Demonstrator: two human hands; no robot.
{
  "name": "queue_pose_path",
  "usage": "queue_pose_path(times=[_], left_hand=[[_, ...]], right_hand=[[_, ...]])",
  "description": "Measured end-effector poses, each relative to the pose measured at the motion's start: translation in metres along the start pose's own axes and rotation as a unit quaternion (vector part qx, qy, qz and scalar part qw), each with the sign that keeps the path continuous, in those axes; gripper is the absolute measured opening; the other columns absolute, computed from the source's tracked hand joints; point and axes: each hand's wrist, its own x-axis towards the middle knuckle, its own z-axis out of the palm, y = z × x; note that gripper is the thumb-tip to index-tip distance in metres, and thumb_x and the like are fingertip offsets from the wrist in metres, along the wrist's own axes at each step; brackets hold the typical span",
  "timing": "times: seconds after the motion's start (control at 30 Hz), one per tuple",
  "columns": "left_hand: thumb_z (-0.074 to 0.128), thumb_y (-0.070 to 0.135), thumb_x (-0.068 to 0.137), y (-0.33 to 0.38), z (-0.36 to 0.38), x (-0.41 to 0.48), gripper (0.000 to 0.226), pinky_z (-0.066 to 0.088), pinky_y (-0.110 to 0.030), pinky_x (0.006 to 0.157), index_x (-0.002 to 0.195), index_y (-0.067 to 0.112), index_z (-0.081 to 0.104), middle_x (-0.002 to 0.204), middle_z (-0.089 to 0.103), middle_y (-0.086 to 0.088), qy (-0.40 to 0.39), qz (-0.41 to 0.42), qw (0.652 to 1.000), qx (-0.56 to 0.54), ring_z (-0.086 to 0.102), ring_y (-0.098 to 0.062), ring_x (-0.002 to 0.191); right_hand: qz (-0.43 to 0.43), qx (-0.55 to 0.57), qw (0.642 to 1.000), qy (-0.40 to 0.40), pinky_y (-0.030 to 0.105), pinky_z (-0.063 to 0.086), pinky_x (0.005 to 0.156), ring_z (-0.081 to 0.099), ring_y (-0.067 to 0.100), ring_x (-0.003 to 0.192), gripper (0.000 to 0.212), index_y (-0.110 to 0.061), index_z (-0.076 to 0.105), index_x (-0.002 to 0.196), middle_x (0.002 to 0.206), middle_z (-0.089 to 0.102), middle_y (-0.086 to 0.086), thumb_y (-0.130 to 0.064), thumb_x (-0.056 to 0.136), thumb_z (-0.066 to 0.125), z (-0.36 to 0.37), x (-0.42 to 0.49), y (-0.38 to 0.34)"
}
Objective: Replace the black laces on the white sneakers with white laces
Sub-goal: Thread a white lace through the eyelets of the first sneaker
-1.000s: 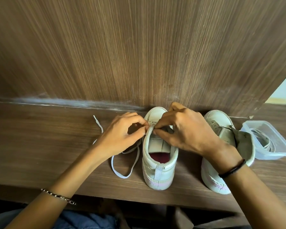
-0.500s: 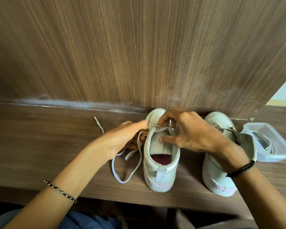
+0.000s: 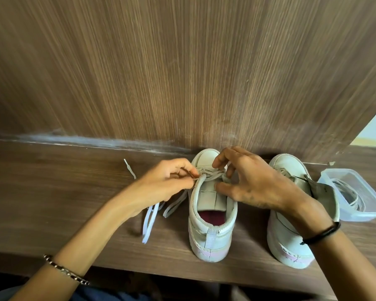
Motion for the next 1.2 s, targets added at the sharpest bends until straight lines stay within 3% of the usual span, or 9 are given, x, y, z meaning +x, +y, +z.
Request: queue_pose_path(times=[0.17, 0.33, 0.43, 0.57, 0.67, 0.73, 0.8, 0.87, 1.2], left_hand=[[0.071, 0.008, 0.092, -0.008, -0.008, 0.001, 0.025, 0.051, -0.035, 0.077, 0.103, 0.03, 0.077, 0.096, 0.074, 0.012, 0.05, 0.147, 0.979, 0.135, 0.065, -0.014, 0.076], [0.073, 0.008, 0.091, -0.006, -0.007, 0.001, 0.025, 0.046, -0.015, 0.083, 0.104, 0.027, 0.081, 0.092, 0.072, 0.016, 0.096, 0.184, 0.96, 0.189, 0.066, 0.0, 0.094], [0.071, 0.011, 0.093, -0.007, -0.004, 0.001, 0.022, 0.042, -0.011, 0.076, 0.103, 0.028, 0.08, 0.086, 0.071, 0.015, 0.088, 0.159, 0.966, 0.184, 0.063, 0.006, 0.082], [0.061, 0.027, 0.099, -0.009, 0.006, 0.004, 0.013, 0.037, -0.012, 0.06, 0.097, 0.024, 0.074, 0.07, 0.063, 0.016, 0.036, 0.006, 0.998, 0.054, 0.051, 0.003, 0.061], [0.055, 0.038, 0.102, -0.015, 0.003, 0.006, 0.033, 0.033, -0.013, 0.047, 0.105, 0.008, 0.069, 0.085, 0.056, 0.002, 0.009, -0.075, 0.996, -0.043, 0.045, -0.009, 0.063], [0.047, 0.031, 0.107, -0.017, 0.002, 0.009, 0.037, 0.028, -0.015, 0.042, 0.103, -0.003, 0.059, 0.085, 0.044, -0.01, -0.02, -0.084, 0.99, -0.108, 0.035, -0.015, 0.06], [0.045, 0.029, 0.107, -0.018, 0.001, 0.011, 0.024, 0.023, -0.017, 0.041, 0.103, 0.011, 0.059, 0.085, 0.036, -0.01, -0.03, -0.105, 0.986, -0.128, 0.026, -0.017, 0.061], [0.05, 0.036, 0.105, -0.022, -0.001, 0.013, 0.022, 0.025, -0.019, 0.043, 0.106, 0.018, 0.062, 0.091, 0.04, -0.008, -0.041, -0.104, 0.987, -0.113, 0.03, -0.016, 0.063], [0.071, 0.062, 0.084, -0.026, -0.006, 0.012, 0.061, 0.034, -0.025, 0.051, 0.109, 0.006, 0.069, 0.094, 0.054, -0.01, -0.017, -0.063, 0.996, -0.062, 0.041, -0.028, 0.083]], right_hand=[[-0.048, -0.033, 0.998, 0.026, 0.012, 0.04, 0.085, 0.05, -0.002, 0.1, 0.023, -0.034, 0.068, 0.107, 0.105, 0.06, -0.02, -0.032, 0.086, 0.076, 0.003, 0.0, -0.002], [-0.058, -0.027, 0.997, 0.033, 0.014, 0.039, 0.089, 0.047, 0.0, 0.103, 0.017, -0.034, 0.075, 0.106, 0.1, 0.065, -0.022, -0.035, 0.088, 0.074, 0.004, 0.0, -0.003], [-0.06, -0.038, 0.997, 0.037, 0.012, 0.039, 0.087, 0.047, 0.001, 0.101, 0.016, -0.033, 0.076, 0.105, 0.099, 0.067, -0.02, -0.035, 0.089, 0.074, 0.006, 0.001, -0.002], [-0.059, -0.064, 0.996, 0.032, 0.031, 0.05, 0.09, 0.048, 0.007, 0.104, 0.021, -0.03, 0.073, 0.107, 0.101, 0.065, -0.017, -0.033, 0.087, 0.074, 0.012, 0.002, -0.003], [-0.037, -0.048, 0.998, 0.03, 0.017, 0.044, 0.081, 0.05, 0.002, 0.093, 0.035, -0.029, 0.062, 0.114, 0.106, 0.049, -0.017, -0.033, 0.083, 0.079, 0.008, 0.002, -0.003], [0.003, -0.026, 0.999, 0.029, 0.01, 0.039, 0.072, 0.049, 0.0, 0.087, 0.043, -0.027, 0.053, 0.114, 0.105, 0.043, -0.016, -0.035, 0.082, 0.08, 0.006, 0.0, -0.002], [0.034, -0.017, 0.999, 0.022, 0.01, 0.038, 0.07, 0.049, 0.001, 0.086, 0.043, -0.026, 0.049, 0.111, 0.106, 0.044, -0.014, -0.039, 0.082, 0.079, 0.006, -0.001, -0.001], [0.042, -0.015, 0.999, 0.019, 0.012, 0.039, 0.069, 0.051, 0.001, 0.085, 0.041, -0.025, 0.049, 0.108, 0.103, 0.047, -0.014, -0.039, 0.083, 0.078, 0.006, -0.002, -0.002], [0.019, -0.014, 1.0, 0.019, 0.019, 0.047, 0.072, 0.055, 0.007, 0.082, 0.034, -0.024, 0.055, 0.107, 0.098, 0.051, -0.013, -0.037, 0.083, 0.076, 0.005, -0.003, -0.001]])
